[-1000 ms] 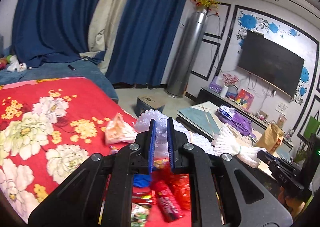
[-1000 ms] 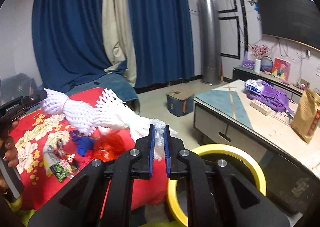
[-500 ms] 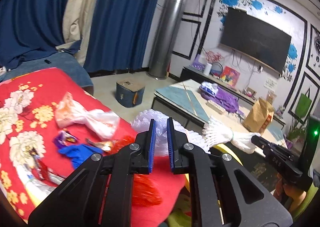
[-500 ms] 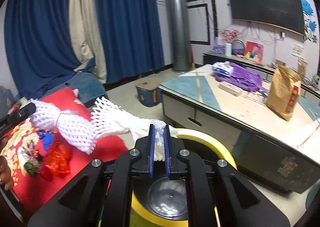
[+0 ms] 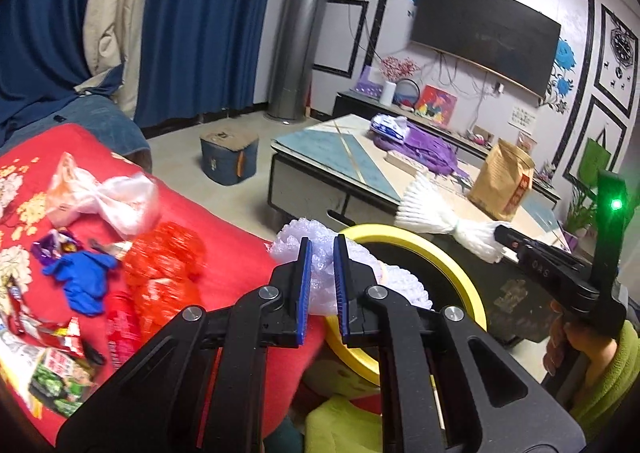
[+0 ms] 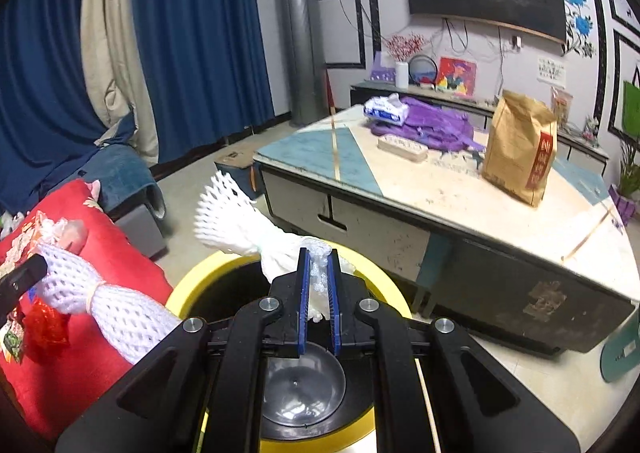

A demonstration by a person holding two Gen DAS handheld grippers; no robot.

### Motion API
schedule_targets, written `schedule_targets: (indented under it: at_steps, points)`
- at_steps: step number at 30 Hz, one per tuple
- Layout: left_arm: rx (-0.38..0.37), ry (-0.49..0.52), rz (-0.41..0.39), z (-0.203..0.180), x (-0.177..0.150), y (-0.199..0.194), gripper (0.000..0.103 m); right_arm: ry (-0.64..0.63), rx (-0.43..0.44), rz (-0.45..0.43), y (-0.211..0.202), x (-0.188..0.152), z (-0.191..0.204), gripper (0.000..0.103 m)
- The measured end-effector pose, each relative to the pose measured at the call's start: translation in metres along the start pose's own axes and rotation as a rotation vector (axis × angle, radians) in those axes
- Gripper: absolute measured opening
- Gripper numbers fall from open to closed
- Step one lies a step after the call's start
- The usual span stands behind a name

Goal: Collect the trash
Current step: 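Carry the foam nets with the right gripper over the bin and release, then grasp the red plastic bag with the right gripper while the left grasps the white bag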

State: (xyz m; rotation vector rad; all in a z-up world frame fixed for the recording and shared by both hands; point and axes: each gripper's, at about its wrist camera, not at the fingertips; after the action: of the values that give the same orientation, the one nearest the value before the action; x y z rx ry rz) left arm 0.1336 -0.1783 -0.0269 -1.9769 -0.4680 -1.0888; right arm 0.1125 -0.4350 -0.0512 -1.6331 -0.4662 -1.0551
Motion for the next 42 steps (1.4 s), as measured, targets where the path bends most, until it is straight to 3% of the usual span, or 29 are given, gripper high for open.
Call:
schedule_targets:
  at_steps: [11, 15, 17, 20, 22, 26, 28, 30, 42]
  points:
    - [-0.082, 0.006, 0.096, -0.011, -0.013, 0.041, 0.008, 0.031, 0.009, 0.086, 0.021, -0.009, -0.008, 0.011]
    - [-0.106, 0.000, 0.112, -0.013, -0.014, 0.047, 0.010, 0.042, 0.013, 0.105, 0.025, -0.011, -0.008, 0.019]
    - [-0.120, -0.008, 0.120, -0.013, -0.015, 0.050, 0.016, 0.047, 0.016, 0.113, 0.027, -0.012, -0.008, 0.030]
    - [-0.136, -0.013, 0.125, -0.013, -0.016, 0.051, 0.025, 0.051, 0.014, 0.116, 0.027, -0.012, -0.008, 0.034]
    - [-0.139, -0.017, 0.125, -0.013, -0.016, 0.051, 0.042, 0.057, 0.015, 0.114, 0.027, -0.013, -0.008, 0.038]
    - [-0.145, -0.043, 0.108, -0.009, -0.015, 0.045, 0.054, 0.066, 0.012, 0.094, 0.022, -0.011, -0.009, 0.045]
    - [-0.144, -0.062, 0.095, -0.005, -0.014, 0.041, 0.077, 0.071, 0.012, 0.074, 0.018, -0.010, -0.009, 0.049]
    - [-0.139, -0.083, 0.079, -0.002, -0.013, 0.036, 0.090, 0.073, 0.014, 0.057, 0.015, -0.008, -0.010, 0.052]
    - [-0.089, -0.111, -0.018, 0.007, -0.002, -0.008, 0.092, 0.063, 0.089, -0.058, -0.023, 0.001, 0.009, 0.065]
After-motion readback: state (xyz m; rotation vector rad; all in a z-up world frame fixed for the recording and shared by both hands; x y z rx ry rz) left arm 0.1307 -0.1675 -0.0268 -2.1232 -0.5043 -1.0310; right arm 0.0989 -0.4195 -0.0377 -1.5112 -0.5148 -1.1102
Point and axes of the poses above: each gripper's, at about its wrist camera, not at the fingertips, and y roughly the way its jaws point, z to its left, x to its top, and after that the axes turned 12 degrees about -x, right-handed
